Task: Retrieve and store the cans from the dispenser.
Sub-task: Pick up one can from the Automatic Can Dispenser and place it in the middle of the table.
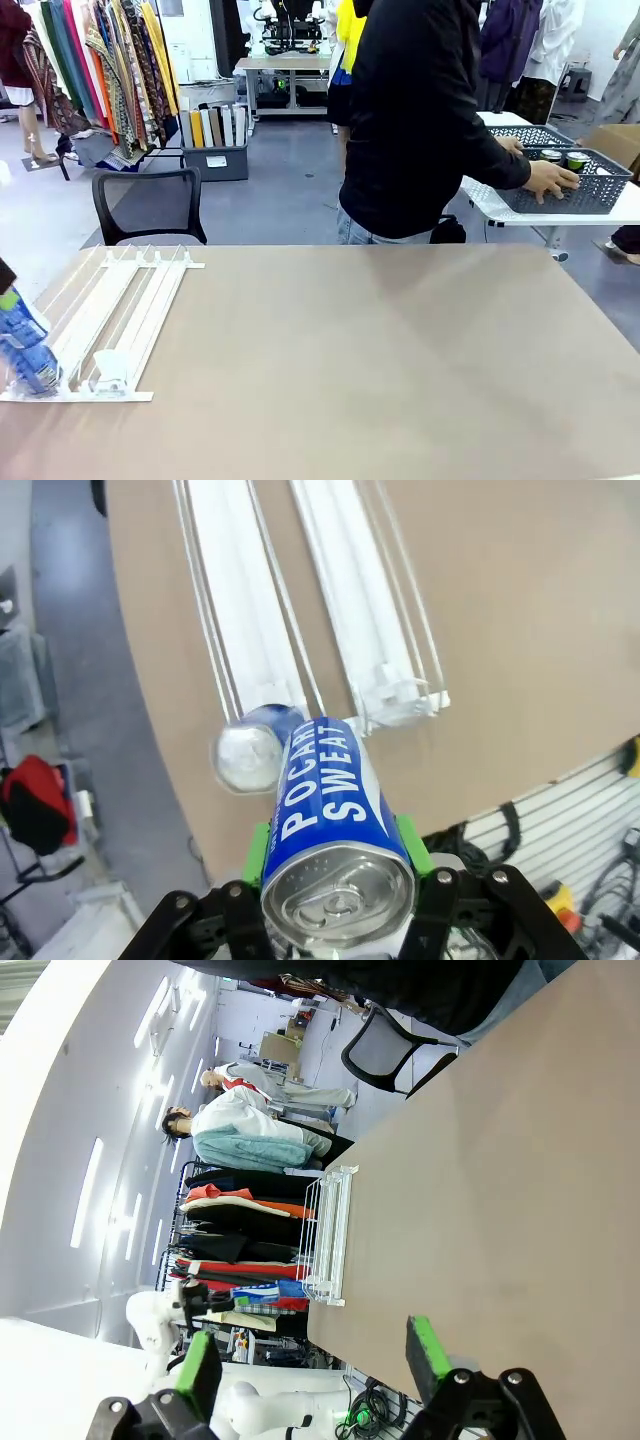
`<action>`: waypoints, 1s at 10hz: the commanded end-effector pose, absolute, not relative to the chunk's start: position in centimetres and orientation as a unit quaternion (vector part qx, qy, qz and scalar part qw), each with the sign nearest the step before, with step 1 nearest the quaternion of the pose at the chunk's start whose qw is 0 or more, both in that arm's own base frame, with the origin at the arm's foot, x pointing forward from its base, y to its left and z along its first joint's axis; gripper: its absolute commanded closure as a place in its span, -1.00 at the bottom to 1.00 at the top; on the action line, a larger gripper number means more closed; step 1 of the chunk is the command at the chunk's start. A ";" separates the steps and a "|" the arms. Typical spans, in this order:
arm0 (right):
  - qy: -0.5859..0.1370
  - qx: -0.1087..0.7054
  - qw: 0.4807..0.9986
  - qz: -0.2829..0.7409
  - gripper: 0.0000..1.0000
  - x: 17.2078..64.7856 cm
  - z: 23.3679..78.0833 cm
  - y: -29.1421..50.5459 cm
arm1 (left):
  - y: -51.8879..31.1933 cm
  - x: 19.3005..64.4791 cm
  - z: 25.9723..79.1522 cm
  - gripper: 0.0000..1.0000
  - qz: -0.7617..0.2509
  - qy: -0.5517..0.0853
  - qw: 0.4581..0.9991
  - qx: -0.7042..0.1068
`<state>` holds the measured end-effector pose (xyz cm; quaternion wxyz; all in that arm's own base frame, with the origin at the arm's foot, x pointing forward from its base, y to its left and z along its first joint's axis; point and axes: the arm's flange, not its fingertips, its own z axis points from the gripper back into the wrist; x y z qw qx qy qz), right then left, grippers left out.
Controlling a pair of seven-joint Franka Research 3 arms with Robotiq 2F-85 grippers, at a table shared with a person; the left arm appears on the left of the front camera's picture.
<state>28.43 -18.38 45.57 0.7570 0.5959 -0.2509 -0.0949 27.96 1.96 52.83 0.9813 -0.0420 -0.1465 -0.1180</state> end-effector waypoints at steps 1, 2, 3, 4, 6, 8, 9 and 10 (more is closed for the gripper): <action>-0.262 0.603 0.748 -0.093 -1.00 28.7 46.0 -18.4 | 1.2 25.7 56.2 1.00 -0.105 -0.171 0.978 -0.057; -0.262 0.603 0.748 -0.093 -1.00 28.7 46.0 -18.4 | 1.4 25.6 58.7 1.00 -0.103 -0.192 0.974 -0.066; -0.262 0.603 0.748 -0.093 -1.00 28.7 46.0 -18.4 | 2.1 25.8 61.0 1.00 -0.096 -0.214 0.969 -0.076; -0.262 0.603 0.748 -0.093 -1.00 28.7 46.0 -18.4 | 3.1 26.4 62.9 1.00 -0.081 -0.237 0.964 -0.088; -0.262 0.603 0.748 -0.093 -1.00 28.7 46.0 -18.4 | 4.8 27.0 64.1 1.00 -0.053 -0.269 0.956 -0.104; -0.262 0.603 0.748 -0.093 -1.00 28.7 46.0 -18.4 | 3.3 25.3 63.1 1.00 -0.084 -0.235 0.965 -0.075; -0.262 0.603 0.748 -0.093 -1.00 28.7 46.0 -18.4 | 3.3 25.3 63.1 1.00 -0.084 -0.235 0.965 -0.075; -0.262 0.603 0.748 -0.093 -1.00 28.7 46.0 -18.4 | 3.3 25.3 63.1 1.00 -0.084 -0.235 0.965 -0.075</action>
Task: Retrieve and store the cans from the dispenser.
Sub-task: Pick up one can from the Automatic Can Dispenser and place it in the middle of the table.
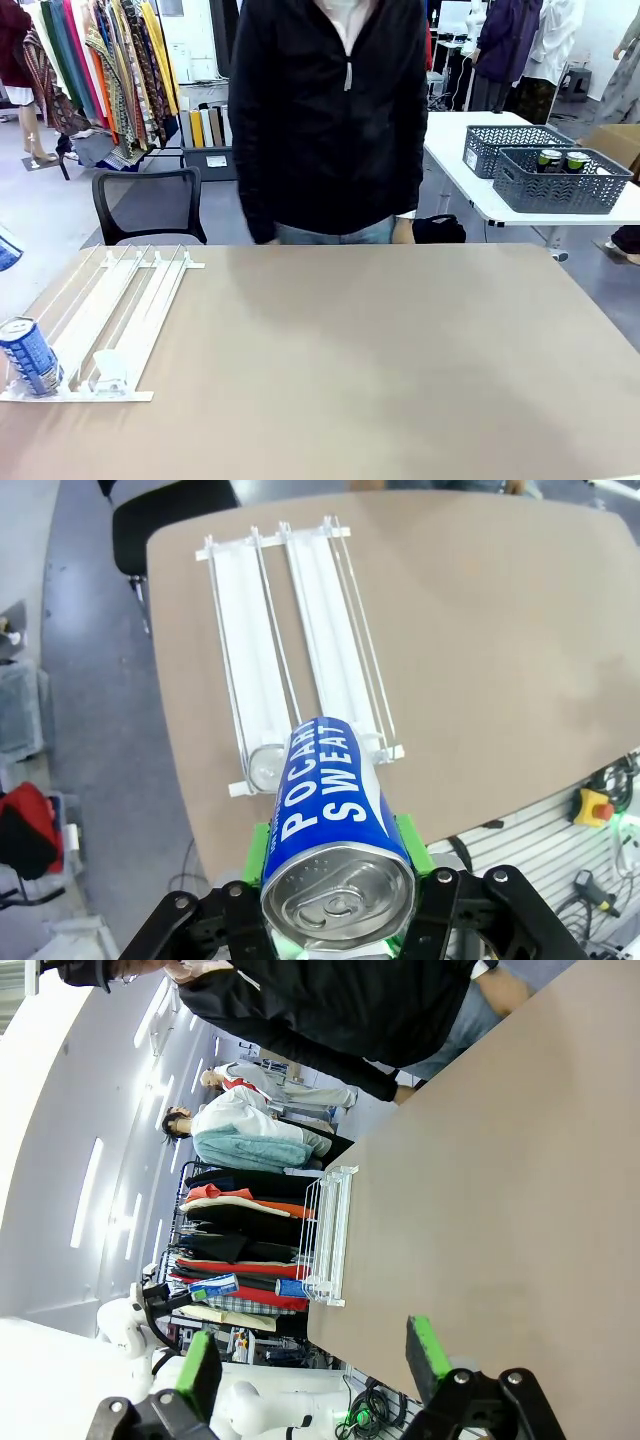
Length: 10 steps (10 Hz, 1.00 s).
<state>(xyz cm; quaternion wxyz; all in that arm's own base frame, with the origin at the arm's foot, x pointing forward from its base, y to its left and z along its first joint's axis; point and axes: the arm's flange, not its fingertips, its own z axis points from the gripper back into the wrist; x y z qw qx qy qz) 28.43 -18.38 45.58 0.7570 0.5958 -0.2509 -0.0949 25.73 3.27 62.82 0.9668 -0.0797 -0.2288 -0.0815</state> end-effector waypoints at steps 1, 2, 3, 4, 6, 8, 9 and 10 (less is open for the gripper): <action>-0.262 0.603 0.748 -0.093 -1.00 28.7 46.0 -18.4 | 3.3 25.3 63.1 1.00 -0.084 -0.235 0.965 -0.075; -0.262 0.603 0.748 -0.093 -1.00 28.7 46.0 -18.4 | 3.3 25.7 62.8 1.00 -0.082 -0.229 0.967 -0.080; -0.262 0.603 0.748 -0.093 -1.00 28.7 46.0 -18.4 | -1.1 26.9 62.9 1.00 -0.134 -0.212 0.966 -0.057; -0.262 0.603 0.748 -0.093 -1.00 28.7 46.0 -18.4 | -6.4 28.6 63.0 1.00 -0.180 -0.198 0.963 -0.024; -0.262 0.603 0.748 -0.093 -1.00 28.7 46.0 -18.4 | -17.6 32.5 63.1 1.00 -0.268 -0.205 0.941 -0.002; -0.262 0.603 0.748 -0.093 -1.00 28.7 46.0 -18.4 | -27.2 35.4 60.1 1.00 -0.324 -0.178 0.929 0.028; -0.262 0.603 0.748 -0.093 -1.00 28.7 46.0 -18.4 | -32.1 36.1 57.8 1.00 -0.354 -0.170 0.918 0.046; -0.262 0.603 0.748 -0.093 -1.00 28.7 46.0 -18.4 | -36.2 37.0 55.5 1.00 -0.397 -0.155 0.903 0.055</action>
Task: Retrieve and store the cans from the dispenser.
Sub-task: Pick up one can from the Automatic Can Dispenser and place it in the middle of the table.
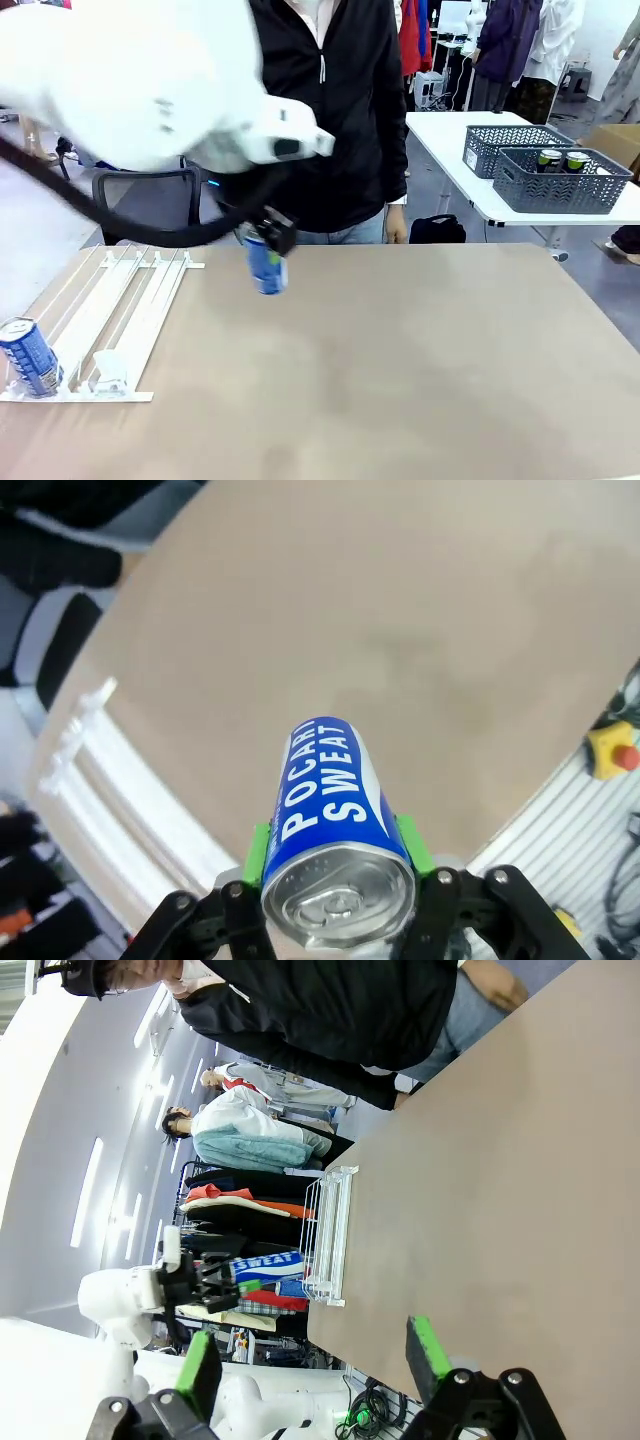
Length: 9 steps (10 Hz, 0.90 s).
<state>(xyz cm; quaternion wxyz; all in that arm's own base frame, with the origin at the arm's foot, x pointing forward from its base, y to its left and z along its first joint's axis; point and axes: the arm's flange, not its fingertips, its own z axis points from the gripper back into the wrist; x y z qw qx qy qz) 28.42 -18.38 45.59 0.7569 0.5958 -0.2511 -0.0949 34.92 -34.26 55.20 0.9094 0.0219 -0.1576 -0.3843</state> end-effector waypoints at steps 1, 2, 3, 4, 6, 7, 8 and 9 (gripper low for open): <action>-0.262 0.603 0.748 -0.093 -1.00 28.7 46.0 -18.4 | -38.8 38.3 53.8 1.00 -0.425 -0.136 0.894 0.040; -0.262 0.603 0.748 -0.093 -1.00 28.7 46.0 -18.4 | -39.8 39.4 52.4 1.00 -0.438 -0.127 0.889 0.043; -0.262 0.603 0.748 -0.093 -1.00 28.7 46.0 -18.4 | -40.1 40.0 51.0 1.00 -0.450 -0.105 0.887 0.018; -0.262 0.603 0.748 -0.093 -1.00 28.7 46.0 -18.4 | -40.2 40.5 50.0 1.00 -0.453 -0.091 0.887 0.013; -0.262 0.603 0.748 -0.093 -1.00 28.7 46.0 -18.4 | -40.9 40.1 48.5 1.00 -0.448 -0.098 0.888 0.019; -0.262 0.603 0.748 -0.093 -1.00 28.7 46.0 -18.4 | -40.9 40.1 48.5 1.00 -0.448 -0.098 0.888 0.019; -0.262 0.603 0.748 -0.093 -1.00 28.7 46.0 -18.4 | -40.9 40.1 48.5 1.00 -0.448 -0.098 0.888 0.019; -0.262 0.603 0.748 -0.093 -1.00 28.7 46.0 -18.4 | -40.9 40.1 48.5 1.00 -0.448 -0.098 0.888 0.019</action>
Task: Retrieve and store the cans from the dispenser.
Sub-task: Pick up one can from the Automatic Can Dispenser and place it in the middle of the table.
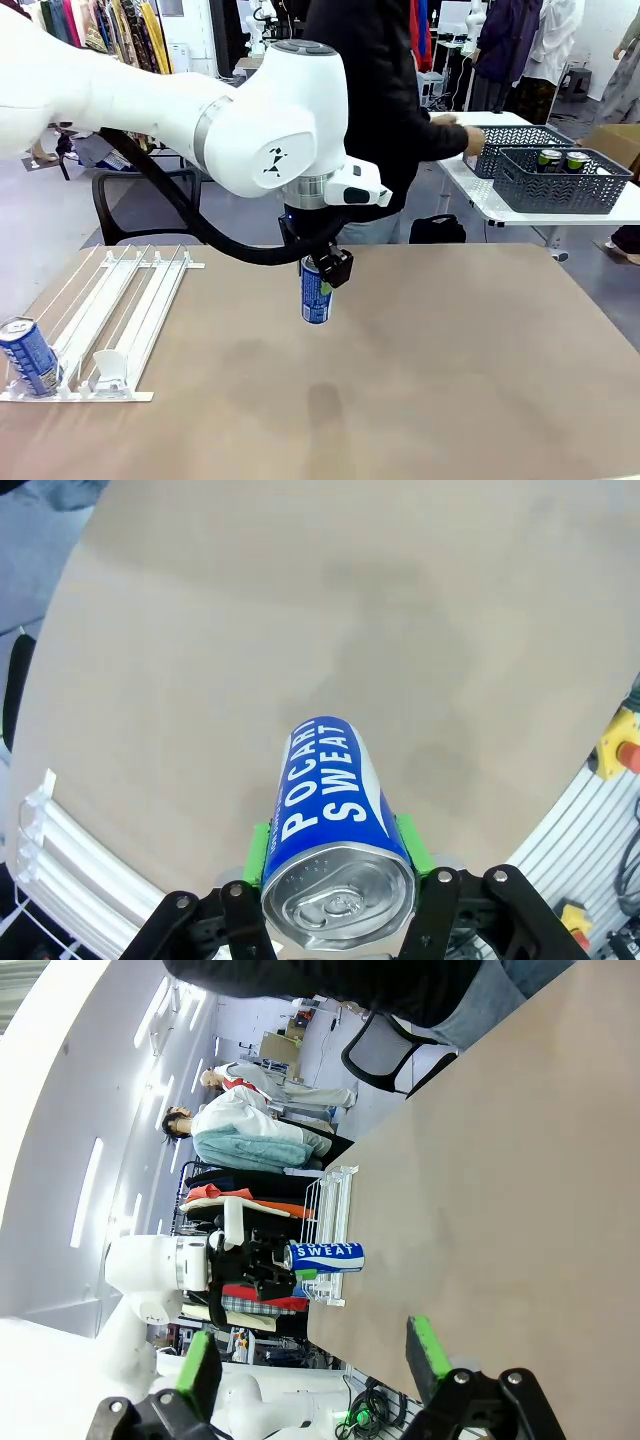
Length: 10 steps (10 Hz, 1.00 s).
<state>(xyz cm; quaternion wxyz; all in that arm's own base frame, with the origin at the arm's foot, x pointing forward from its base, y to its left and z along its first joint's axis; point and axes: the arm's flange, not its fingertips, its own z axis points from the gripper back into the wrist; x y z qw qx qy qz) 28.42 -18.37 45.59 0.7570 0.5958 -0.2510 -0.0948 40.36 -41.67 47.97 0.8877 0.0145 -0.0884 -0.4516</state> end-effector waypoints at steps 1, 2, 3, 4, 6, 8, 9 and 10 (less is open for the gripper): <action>-0.262 0.603 0.748 -0.093 -1.00 28.7 46.0 -18.4 | -41.5 40.6 47.9 1.00 -0.450 -0.088 0.889 0.015; -0.262 0.603 0.748 -0.093 -1.00 28.7 46.0 -18.4 | -41.9 41.7 46.8 1.00 -0.420 -0.084 0.904 -0.008; -0.262 0.603 0.748 -0.093 -1.00 28.7 46.0 -18.4 | -42.6 42.5 45.9 1.00 -0.396 -0.082 0.914 -0.025; -0.262 0.603 0.748 -0.093 -1.00 28.7 46.0 -18.4 | -43.1 43.0 44.9 1.00 -0.377 -0.075 0.923 -0.028; -0.262 0.603 0.748 -0.093 -1.00 28.7 46.0 -18.4 | -43.4 43.7 43.0 1.00 -0.312 -0.093 0.945 -0.025; -0.262 0.603 0.748 -0.093 -1.00 28.7 46.0 -18.4 | -43.4 44.7 40.9 1.00 -0.293 -0.061 0.954 -0.017; -0.262 0.603 0.748 -0.093 -1.00 28.7 46.0 -18.4 | -43.5 45.1 40.2 1.00 -0.291 -0.059 0.955 -0.021; -0.262 0.603 0.748 -0.093 -1.00 28.7 46.0 -18.4 | -43.5 45.4 39.4 1.00 -0.295 -0.047 0.954 -0.024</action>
